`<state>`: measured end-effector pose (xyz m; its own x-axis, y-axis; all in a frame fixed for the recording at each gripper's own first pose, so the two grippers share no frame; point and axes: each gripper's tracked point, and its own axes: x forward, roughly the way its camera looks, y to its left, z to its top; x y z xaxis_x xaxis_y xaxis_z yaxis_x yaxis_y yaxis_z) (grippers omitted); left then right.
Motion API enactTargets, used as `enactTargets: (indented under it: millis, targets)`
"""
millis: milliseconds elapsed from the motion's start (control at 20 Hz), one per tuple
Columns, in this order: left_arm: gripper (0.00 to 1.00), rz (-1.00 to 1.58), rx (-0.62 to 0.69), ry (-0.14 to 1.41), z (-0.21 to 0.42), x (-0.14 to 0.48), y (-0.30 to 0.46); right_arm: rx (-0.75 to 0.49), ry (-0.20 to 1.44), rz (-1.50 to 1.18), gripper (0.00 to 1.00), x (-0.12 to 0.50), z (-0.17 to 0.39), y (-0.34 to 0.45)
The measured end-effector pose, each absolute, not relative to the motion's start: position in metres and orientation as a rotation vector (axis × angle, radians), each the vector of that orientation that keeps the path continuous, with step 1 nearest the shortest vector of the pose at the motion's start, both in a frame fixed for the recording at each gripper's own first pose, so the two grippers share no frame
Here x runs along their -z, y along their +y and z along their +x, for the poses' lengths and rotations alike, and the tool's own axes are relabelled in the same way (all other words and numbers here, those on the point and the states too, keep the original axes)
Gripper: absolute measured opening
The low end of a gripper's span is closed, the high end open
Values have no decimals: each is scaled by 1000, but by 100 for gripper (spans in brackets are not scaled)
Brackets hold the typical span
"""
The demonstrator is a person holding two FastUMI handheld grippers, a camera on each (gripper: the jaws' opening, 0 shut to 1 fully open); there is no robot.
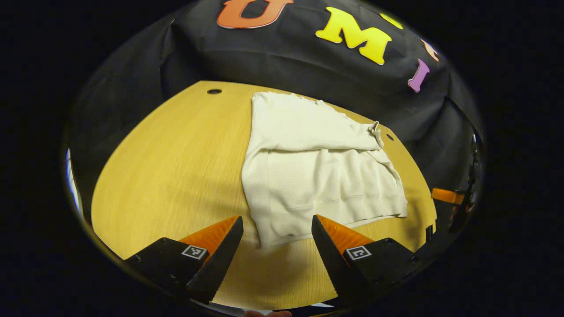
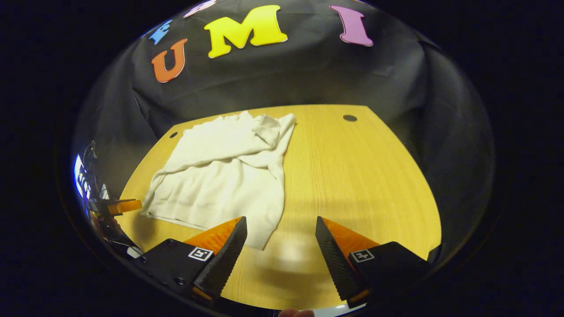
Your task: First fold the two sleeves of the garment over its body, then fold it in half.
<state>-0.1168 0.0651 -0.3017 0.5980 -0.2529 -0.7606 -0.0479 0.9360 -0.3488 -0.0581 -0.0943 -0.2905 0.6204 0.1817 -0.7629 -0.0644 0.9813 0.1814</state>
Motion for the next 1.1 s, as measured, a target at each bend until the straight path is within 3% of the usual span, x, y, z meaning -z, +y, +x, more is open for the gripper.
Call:
enactTargets:
  millis: [450,700,800,850,900,950,1000,1050,1100]
  targets:
    - [97,-487,135,928,-97,311,45,-148,1002,205,95,350,-54,-34]
    - [96,-515,35,907,-90,315,51,-86,972,127,96,356,-37,-19]
    - [81,-495,-38,892,-87,321,58,-38,971,66,94,361,-34,-19]
    - [67,-473,-51,887,-87,323,57,-26,967,53,86,358,-34,-20]
    - [71,-435,-72,893,-89,327,61,-36,962,81,80,360,-30,-16]
    - [56,-392,-92,891,-89,330,67,-36,956,102,72,358,-31,-14]
    - [47,-359,-92,890,-91,331,69,-53,957,140,57,359,-30,-10]
    - [28,-334,-98,892,-90,331,72,-58,966,158,34,358,-31,-9]
    - [22,-334,-95,885,-90,329,72,-64,967,170,18,358,-29,-8]
